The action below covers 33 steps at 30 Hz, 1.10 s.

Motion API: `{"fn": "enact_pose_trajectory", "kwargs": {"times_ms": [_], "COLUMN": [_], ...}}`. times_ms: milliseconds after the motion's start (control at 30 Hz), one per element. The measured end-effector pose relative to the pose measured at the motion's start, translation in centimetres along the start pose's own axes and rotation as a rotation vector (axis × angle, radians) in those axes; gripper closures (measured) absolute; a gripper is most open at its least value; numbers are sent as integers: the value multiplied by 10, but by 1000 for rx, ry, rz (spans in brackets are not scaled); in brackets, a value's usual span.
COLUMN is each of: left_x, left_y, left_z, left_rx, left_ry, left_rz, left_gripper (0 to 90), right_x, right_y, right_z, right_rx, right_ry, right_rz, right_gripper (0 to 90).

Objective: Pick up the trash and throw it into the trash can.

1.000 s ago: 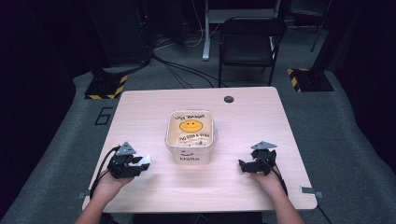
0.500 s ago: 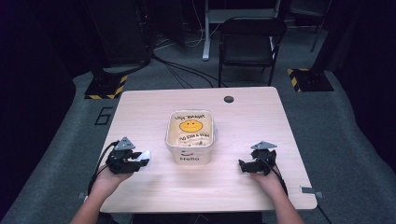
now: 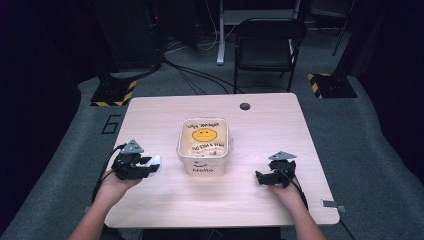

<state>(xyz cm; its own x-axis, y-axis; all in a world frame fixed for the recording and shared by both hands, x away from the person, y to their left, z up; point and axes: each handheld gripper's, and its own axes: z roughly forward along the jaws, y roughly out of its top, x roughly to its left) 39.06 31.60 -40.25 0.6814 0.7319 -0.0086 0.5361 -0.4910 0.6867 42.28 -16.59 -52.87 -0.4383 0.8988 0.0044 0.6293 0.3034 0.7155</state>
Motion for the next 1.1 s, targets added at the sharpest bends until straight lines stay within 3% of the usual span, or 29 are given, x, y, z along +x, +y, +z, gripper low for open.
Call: {"fn": "enact_pose_trajectory", "kwargs": {"times_ms": [567, 1100], "left_x": [-2, -7], "left_y": [25, 50], "left_z": [-11, -17], "left_rx": [-11, -17], "left_ry": [14, -5], "left_rz": [40, 70], "left_gripper": [564, 565], "right_x": [0, 0], "right_y": [0, 0], "right_z": [0, 0], "right_rx": [0, 0], "right_ry": [0, 2], "right_rz": [-2, -3], "right_gripper": [0, 0]}}
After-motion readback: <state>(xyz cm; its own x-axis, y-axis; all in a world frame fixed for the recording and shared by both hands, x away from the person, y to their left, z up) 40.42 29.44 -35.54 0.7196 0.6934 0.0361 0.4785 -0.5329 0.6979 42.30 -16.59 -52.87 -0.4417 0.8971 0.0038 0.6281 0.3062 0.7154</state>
